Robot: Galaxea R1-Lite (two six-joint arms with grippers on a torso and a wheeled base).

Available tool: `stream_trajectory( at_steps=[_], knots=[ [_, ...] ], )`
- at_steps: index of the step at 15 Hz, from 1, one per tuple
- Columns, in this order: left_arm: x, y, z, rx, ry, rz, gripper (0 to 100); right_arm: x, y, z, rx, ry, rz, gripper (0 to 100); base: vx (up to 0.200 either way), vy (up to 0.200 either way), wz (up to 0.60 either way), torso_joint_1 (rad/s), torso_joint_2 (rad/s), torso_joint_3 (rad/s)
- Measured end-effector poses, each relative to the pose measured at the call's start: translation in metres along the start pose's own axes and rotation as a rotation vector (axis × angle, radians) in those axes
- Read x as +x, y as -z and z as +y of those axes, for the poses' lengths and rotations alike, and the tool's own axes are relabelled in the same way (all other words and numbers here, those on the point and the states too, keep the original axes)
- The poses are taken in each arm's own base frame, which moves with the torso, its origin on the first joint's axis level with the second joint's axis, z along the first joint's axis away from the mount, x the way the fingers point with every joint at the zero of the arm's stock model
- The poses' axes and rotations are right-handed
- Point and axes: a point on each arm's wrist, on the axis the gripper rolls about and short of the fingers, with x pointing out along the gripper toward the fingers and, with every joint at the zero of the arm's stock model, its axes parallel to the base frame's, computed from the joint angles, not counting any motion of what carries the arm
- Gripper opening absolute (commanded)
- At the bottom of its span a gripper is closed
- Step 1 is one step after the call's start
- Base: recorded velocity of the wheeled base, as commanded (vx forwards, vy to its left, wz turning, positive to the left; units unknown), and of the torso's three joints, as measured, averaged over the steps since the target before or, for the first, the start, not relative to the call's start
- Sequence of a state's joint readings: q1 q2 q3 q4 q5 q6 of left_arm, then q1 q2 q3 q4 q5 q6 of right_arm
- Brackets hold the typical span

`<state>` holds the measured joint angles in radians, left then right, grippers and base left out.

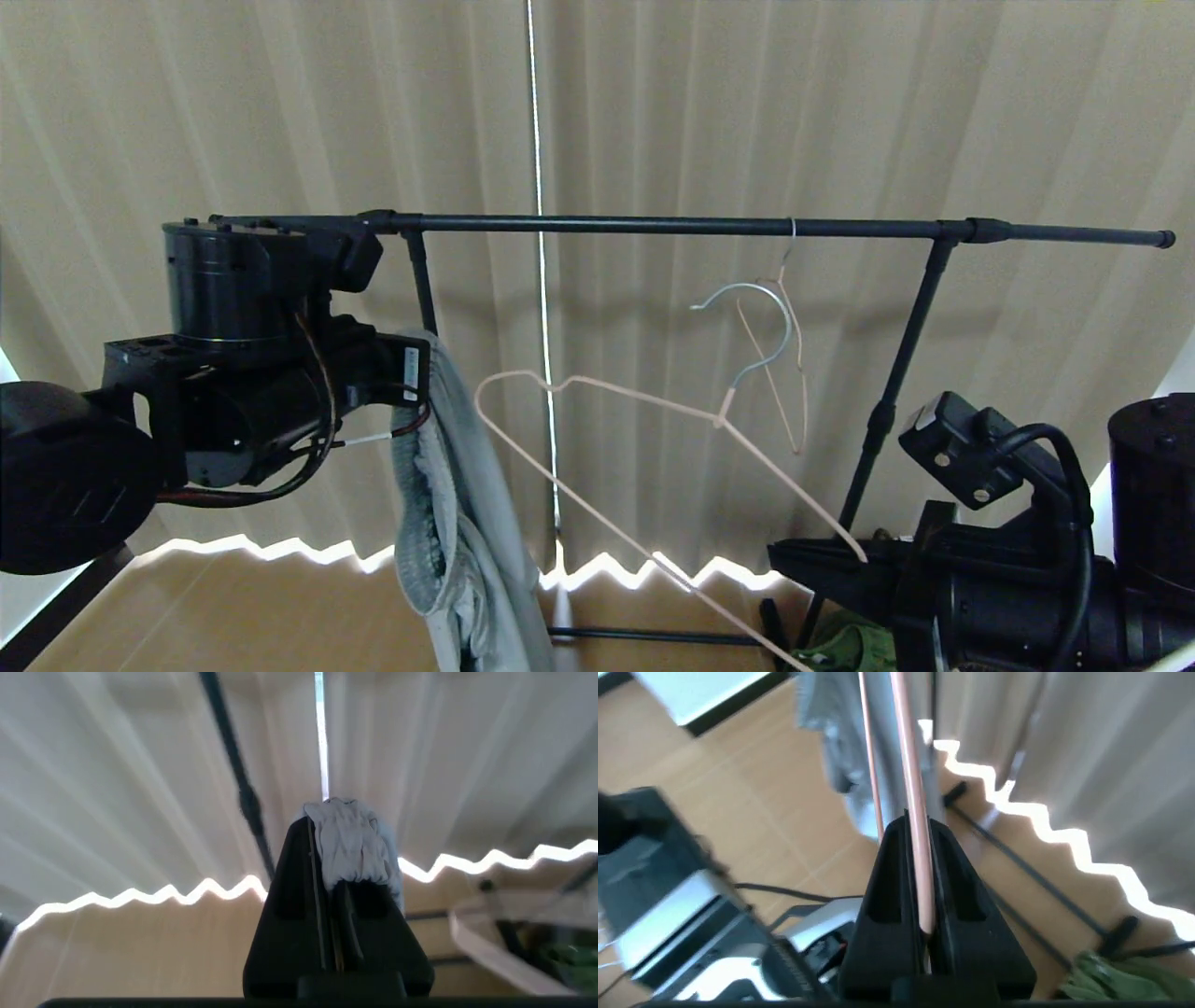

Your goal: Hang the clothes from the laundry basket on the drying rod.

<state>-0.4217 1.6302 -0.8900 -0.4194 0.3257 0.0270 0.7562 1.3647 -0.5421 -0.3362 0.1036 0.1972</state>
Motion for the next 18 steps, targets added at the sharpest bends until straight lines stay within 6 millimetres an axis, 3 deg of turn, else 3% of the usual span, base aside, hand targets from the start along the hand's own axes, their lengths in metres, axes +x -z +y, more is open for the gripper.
stream_trajectory(
  at_steps=[3, 7, 14, 18],
  knots=[
    [0.006, -0.007, -0.003, -0.004, -0.032, -0.019, 0, 0.002, -0.003, 0.015, 0.007, -0.063, 0.0, 0, 0.0, 0.0, 0.0, 0.0, 0.0, 0.0],
    [0.007, -0.009, -0.008, -0.001, -0.022, -0.022, 0, 0.005, -0.007, 0.021, -0.002, -0.082, 0.001, 0, 0.0, 0.0, 0.0, 0.0, 0.0, 0.0],
    [-0.006, -0.02, -0.013, 0.075, -0.001, -0.068, 0, 0.046, -0.021, 0.022, 0.139, 0.111, -0.011, 0, 0.0, 0.0, 0.0, 0.0, 0.0, 0.0],
    [-0.006, -0.018, -0.006, 0.144, -0.102, -0.048, 0, 0.06, -0.029, 0.026, 0.194, 0.141, -0.026, 0, 0.0, 0.0, 0.0, 0.0, 0.0, 0.0]
  ],
)
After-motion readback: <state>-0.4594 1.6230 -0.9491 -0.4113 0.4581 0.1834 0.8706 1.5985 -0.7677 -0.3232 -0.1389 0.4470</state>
